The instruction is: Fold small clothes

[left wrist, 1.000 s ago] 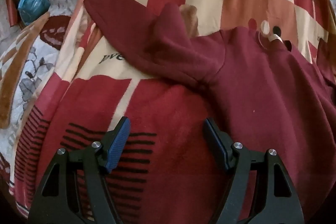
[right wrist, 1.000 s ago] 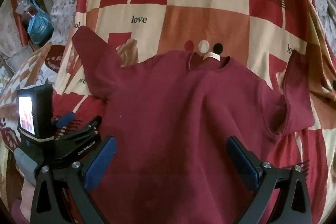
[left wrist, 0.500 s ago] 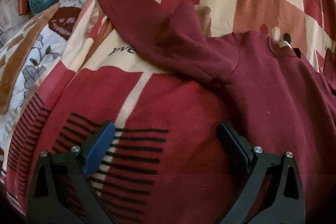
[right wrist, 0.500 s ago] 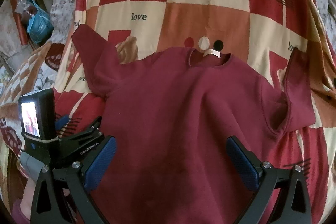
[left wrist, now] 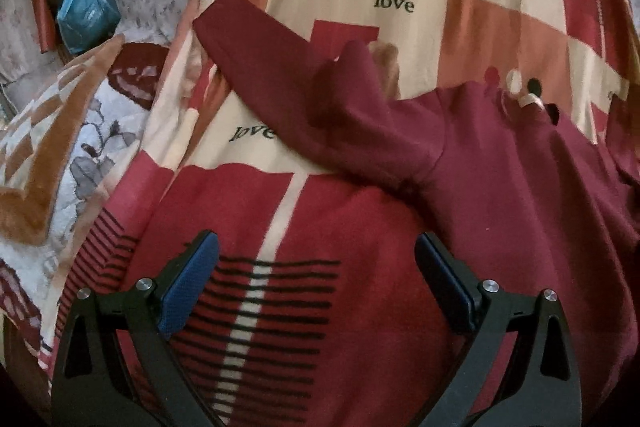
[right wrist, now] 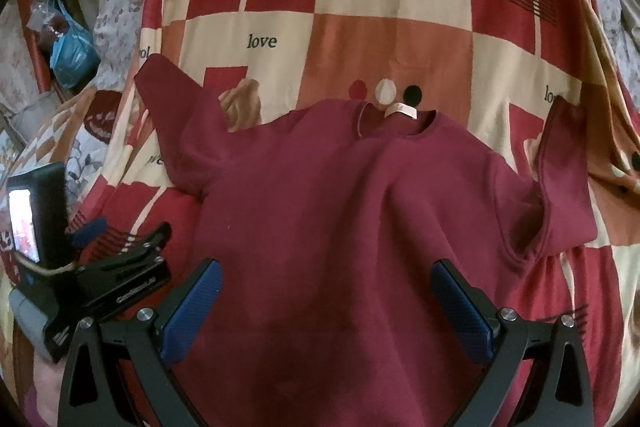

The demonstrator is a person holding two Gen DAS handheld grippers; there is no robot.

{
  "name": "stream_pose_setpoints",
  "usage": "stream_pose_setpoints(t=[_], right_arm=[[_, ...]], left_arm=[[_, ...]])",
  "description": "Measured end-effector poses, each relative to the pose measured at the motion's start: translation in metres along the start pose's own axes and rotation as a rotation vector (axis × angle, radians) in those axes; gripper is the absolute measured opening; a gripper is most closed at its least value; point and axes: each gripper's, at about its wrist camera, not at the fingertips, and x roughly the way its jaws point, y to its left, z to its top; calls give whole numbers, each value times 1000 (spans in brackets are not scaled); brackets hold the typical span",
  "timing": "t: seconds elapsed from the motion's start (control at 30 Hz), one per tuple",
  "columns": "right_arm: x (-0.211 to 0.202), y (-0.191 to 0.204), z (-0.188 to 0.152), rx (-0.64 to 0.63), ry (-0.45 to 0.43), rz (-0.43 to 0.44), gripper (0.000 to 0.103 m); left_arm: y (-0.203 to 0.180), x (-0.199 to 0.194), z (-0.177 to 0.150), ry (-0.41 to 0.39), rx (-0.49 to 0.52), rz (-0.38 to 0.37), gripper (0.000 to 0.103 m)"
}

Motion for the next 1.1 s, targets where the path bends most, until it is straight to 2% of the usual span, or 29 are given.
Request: stream_pose_setpoints(t=[0.17, 0.43, 0.63, 0.87, 1.0, 1.03, 1.1], right_arm=[[1, 5, 3, 16, -24, -3, 103], [9, 15, 12, 30, -2, -5, 103], [4, 29, 30, 49, 74, 97, 103], [-21, 62, 71, -11, 60, 203, 103], [-14, 59, 87, 80, 96, 271, 103], [-9, 59, 92, 96, 106, 274, 103], [-4, 61, 97, 66, 92, 224, 103]], left_arm=[[0, -4, 2, 0, 15, -4, 99], [5, -7, 7, -7, 7, -2, 99], [11, -7, 8, -6, -6, 13, 99], [19, -4, 8, 3, -21, 26, 99], [23, -2, 9, 8, -34, 33, 99], [24, -2, 8, 9, -37, 36, 99], [26, -1, 8, 12, -43, 39, 99]])
